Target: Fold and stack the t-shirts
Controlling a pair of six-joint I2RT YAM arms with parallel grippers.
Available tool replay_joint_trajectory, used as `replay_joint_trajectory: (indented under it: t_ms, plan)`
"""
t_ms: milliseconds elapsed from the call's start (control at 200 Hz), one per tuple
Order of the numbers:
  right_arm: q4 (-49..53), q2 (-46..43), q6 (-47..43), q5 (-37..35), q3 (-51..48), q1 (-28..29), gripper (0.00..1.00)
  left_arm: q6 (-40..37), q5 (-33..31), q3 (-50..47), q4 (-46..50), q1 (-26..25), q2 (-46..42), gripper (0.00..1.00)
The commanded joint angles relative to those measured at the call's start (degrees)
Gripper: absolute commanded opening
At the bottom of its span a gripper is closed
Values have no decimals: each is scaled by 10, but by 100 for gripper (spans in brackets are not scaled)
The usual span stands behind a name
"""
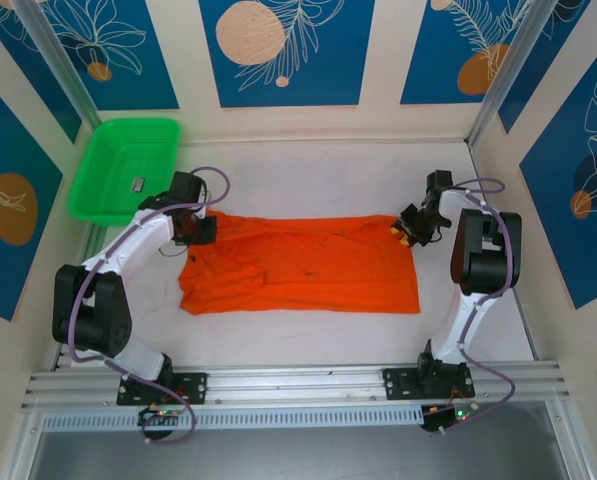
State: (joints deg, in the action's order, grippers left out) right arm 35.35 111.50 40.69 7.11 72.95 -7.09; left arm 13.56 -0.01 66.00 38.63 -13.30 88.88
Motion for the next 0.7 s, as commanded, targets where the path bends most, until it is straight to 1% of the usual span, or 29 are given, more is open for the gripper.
replay_joint_trajectory:
  t_ms: [0,150,230,335,695]
  plan:
    - [14,11,12,7,30,5,32,6,3,12,16,-3,3,7]
    - [19,16,8,-3,47,9,31,3,1,18,18,-2,6,7]
    - [28,24,1,-10,55,10,30,2,2,22,18,-3,8,7]
    - [32,30,1,-14,55,12,27,1,5,24,18,-3,10,7]
    - [40,26,-5,-26,47,17,27,-3,6,29,17,-3,15,7]
